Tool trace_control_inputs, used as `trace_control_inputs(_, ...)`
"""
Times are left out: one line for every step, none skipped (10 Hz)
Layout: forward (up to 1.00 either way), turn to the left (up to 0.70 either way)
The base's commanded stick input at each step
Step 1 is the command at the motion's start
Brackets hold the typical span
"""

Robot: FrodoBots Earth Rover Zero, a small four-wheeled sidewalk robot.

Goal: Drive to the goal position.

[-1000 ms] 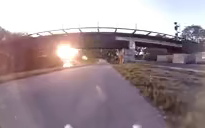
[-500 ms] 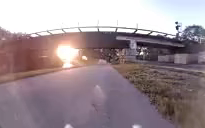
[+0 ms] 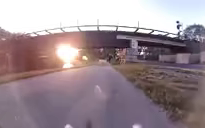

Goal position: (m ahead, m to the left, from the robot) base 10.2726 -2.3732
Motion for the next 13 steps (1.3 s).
trace_control_inputs(1.0,0.0)
trace_control_inputs(1.0,0.0)
trace_control_inputs(1.0,0.0)
trace_control_inputs(1.0,0.0)
trace_control_inputs(1.0,0.0)
trace_control_inputs(1.0,0.0)
trace_control_inputs(1.0,0.0)
trace_control_inputs(1.0,0.0)
trace_control_inputs(1.0,0.0)
trace_control_inputs(1.0,-0.1)
trace_control_inputs(1.0,-0.4)
trace_control_inputs(1.0,-0.4)
trace_control_inputs(1.0,-0.13)
